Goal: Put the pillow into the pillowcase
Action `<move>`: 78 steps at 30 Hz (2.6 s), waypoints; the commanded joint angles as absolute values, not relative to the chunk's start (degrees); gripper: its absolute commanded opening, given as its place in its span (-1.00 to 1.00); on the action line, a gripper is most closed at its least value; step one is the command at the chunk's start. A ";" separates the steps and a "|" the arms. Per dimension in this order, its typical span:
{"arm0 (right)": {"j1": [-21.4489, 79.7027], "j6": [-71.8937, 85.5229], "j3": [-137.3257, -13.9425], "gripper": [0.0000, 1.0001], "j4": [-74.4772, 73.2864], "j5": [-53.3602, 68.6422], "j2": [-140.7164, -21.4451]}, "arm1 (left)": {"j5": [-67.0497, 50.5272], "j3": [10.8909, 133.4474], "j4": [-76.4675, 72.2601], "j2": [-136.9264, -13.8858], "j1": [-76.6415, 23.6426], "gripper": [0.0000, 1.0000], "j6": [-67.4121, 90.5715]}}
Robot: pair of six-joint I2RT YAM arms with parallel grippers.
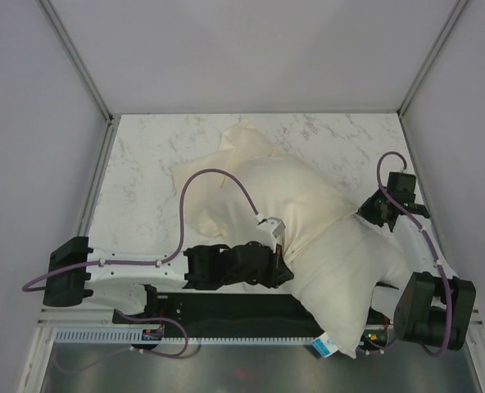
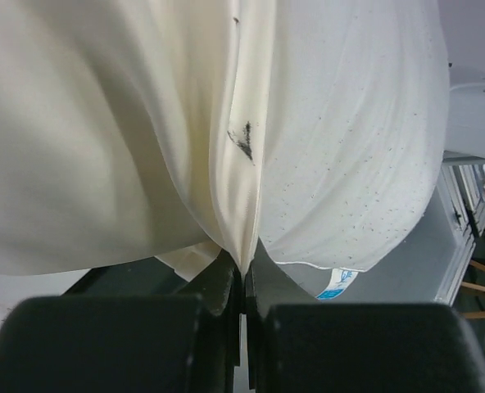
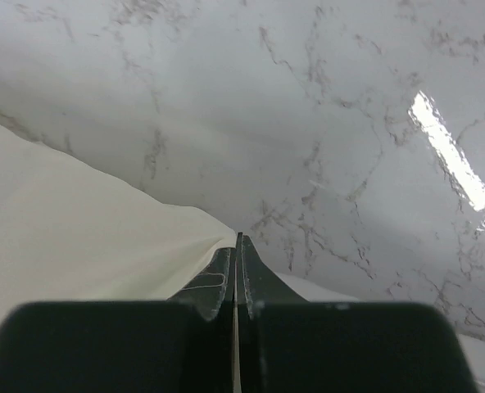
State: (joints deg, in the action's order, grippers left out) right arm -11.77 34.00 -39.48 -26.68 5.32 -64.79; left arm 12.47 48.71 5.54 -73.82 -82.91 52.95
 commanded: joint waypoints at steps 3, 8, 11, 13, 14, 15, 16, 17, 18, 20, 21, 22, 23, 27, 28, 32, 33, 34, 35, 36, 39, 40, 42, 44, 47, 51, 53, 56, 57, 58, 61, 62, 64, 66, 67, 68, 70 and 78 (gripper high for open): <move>-13.09 37.43 -43.24 -1.00 -31.72 -14.93 -67.60 | 2.26 48.16 5.50 -64.26 -80.51 -0.95 51.43; -18.34 40.08 -39.56 -1.00 -30.42 -11.46 -60.57 | 8.07 47.89 6.33 -68.45 -85.94 -0.95 49.14; -22.57 39.82 -37.36 -1.00 -29.01 -6.69 -56.44 | 14.14 53.32 8.08 -77.05 -93.59 -0.95 48.25; -23.99 39.46 -37.18 -1.00 -29.18 -6.42 -54.24 | 17.30 56.76 10.27 -81.10 -98.07 -0.95 48.16; -25.56 39.03 -37.18 -1.00 -29.44 -6.42 -53.62 | 18.97 60.08 10.89 -84.69 -99.56 -0.95 47.99; -26.27 38.68 -37.35 -1.00 -29.70 -6.85 -52.40 | 20.46 61.94 11.94 -86.21 -102.45 -0.95 47.90; -26.98 38.67 -37.53 -1.00 -30.06 -7.55 -51.95 | 22.74 63.70 13.61 -87.70 -103.70 -0.95 47.90; -28.37 38.58 -37.79 -1.00 -31.28 -8.43 -51.68 | 23.46 66.59 14.23 -89.72 -104.75 -0.95 48.07; -29.87 38.67 -38.32 -1.00 -32.42 -10.35 -51.33 | 23.73 68.71 14.33 -90.61 -106.42 -0.95 48.08; -31.97 38.93 -38.41 -1.00 -32.95 -10.81 -51.07 | 23.21 70.99 14.24 -92.10 -107.92 -0.95 47.99; -33.04 39.28 -38.15 -1.00 -33.13 -10.90 -50.80 | 23.03 72.32 14.24 -94.02 -109.50 -0.95 47.73; -34.00 39.72 -37.97 -1.00 -33.31 -10.64 -50.54 | 22.85 73.64 14.33 -94.74 -110.21 -0.95 47.55; -35.84 40.07 -37.36 -1.00 -33.31 -10.03 -50.28 | 22.76 75.57 14.15 -95.53 -110.82 -0.95 47.37; -39.11 40.96 -36.04 -1.00 -33.13 -8.88 -47.47 | 19.00 78.05 11.01 -97.73 -112.85 -0.95 47.11; -39.46 41.04 -35.95 -1.00 -32.87 -8.62 -47.11 | 18.11 78.13 10.12 -98.34 -113.03 -0.95 47.02; -40.34 41.13 -35.77 -1.00 -32.78 -7.47 -47.98 | 14.68 78.13 7.04 -100.45 -113.20 -0.95 47.98; -40.52 41.13 -35.95 -1.00 -32.87 -7.38 -48.68 | 14.07 78.22 6.51 -100.89 -113.55 -0.95 48.16; -40.78 41.13 -35.95 -1.00 -32.87 -7.38 -49.04 | 12.76 78.40 4.85 -101.42 -113.82 -0.95 48.43; -41.22 41.22 -35.95 -1.00 -32.78 -7.21 -49.13 | 11.87 79.36 4.14 -103.17 -114.17 -0.95 48.60; -41.48 41.22 -35.77 -1.00 -32.70 -6.77 -49.22 | 11.08 80.50 3.87 -104.14 -115.04 -0.95 48.60; -42.36 41.66 -35.60 -1.00 -32.61 -6.33 -48.96 | 9.23 86.03 4.04 -108.70 -117.06 -0.95 47.38; -42.28 41.75 -35.60 -1.00 -32.61 -6.33 -49.04 | 8.88 87.18 4.13 -109.33 -117.42 -0.95 46.94; -42.45 41.66 -35.51 -1.00 -32.52 -5.98 -49.22 | 8.96 88.77 5.01 -109.86 -117.86 -0.95 46.50; -42.54 41.49 -35.42 -1.00 -32.34 -5.36 -49.74 | 10.10 87.46 5.10 -108.99 -117.86 -0.95 46.76; -42.63 41.31 -35.33 -1.00 -31.91 -4.49 -50.10 | 11.34 84.82 4.66 -106.53 -117.69 -0.95 47.37; -42.63 39.56 -34.72 -1.00 -29.01 2.61 -49.92 | 13.44 74.74 1.43 -98.90 -114.28 -0.95 50.00; -42.45 38.76 -33.93 -1.00 -26.29 8.66 -50.53 | 14.06 65.94 0.26 -91.61 -111.81 -0.95 50.80; -39.66 38.23 -34.53 -1.00 -22.86 13.26 -53.25 | 15.82 58.57 1.84 -82.14 -106.71 -0.95 50.36; -37.99 38.23 -35.24 -1.00 -22.59 12.66 -54.22 | 14.60 56.88 1.93 -80.18 -103.31 -0.95 50.27; -35.88 38.23 -36.38 -1.00 -22.59 11.53 -55.19 | 13.98 55.39 2.02 -77.98 -101.79 -0.95 50.10; -26.22 38.41 -41.38 -1.00 -23.63 6.25 -59.23 | 13.27 51.77 4.11 -72.52 -97.39 -0.95 48.09; -22.02 38.84 -43.57 -1.00 -23.82 5.02 -61.41 | 14.32 51.77 5.26 -71.81 -96.86 -0.95 47.55; -18.56 38.94 -45.08 -1.00 -23.21 3.34 -63.27 | 17.92 51.59 7.81 -70.67 -95.54 -0.86 46.85; -14.69 37.45 -46.67 -1.00 -22.94 3.34 -65.82 | 20.46 51.33 10.63 -71.01 -94.49 -0.83 46.58; -13.46 36.66 -46.84 -1.00 -21.98 4.73 -66.53 | 21.26 50.63 11.42 -71.19 -94.05 -0.83 47.02; -11.27 36.22 -47.02 -1.00 -21.62 5.01 -67.58 | 21.62 49.75 11.95 -71.37 -92.13 -0.83 47.37; -7.67 33.06 -47.28 -1.00 -21.18 5.10 -68.55 | 18.04 45.04 9.68 -71.11 -88.88 -0.84 48.16; 6.42 30.15 -44.39 -1.00 -27.59 -18.87 -70.40 | 9.48 36.12 -3.09 -75.66 -76.82 -0.88 48.96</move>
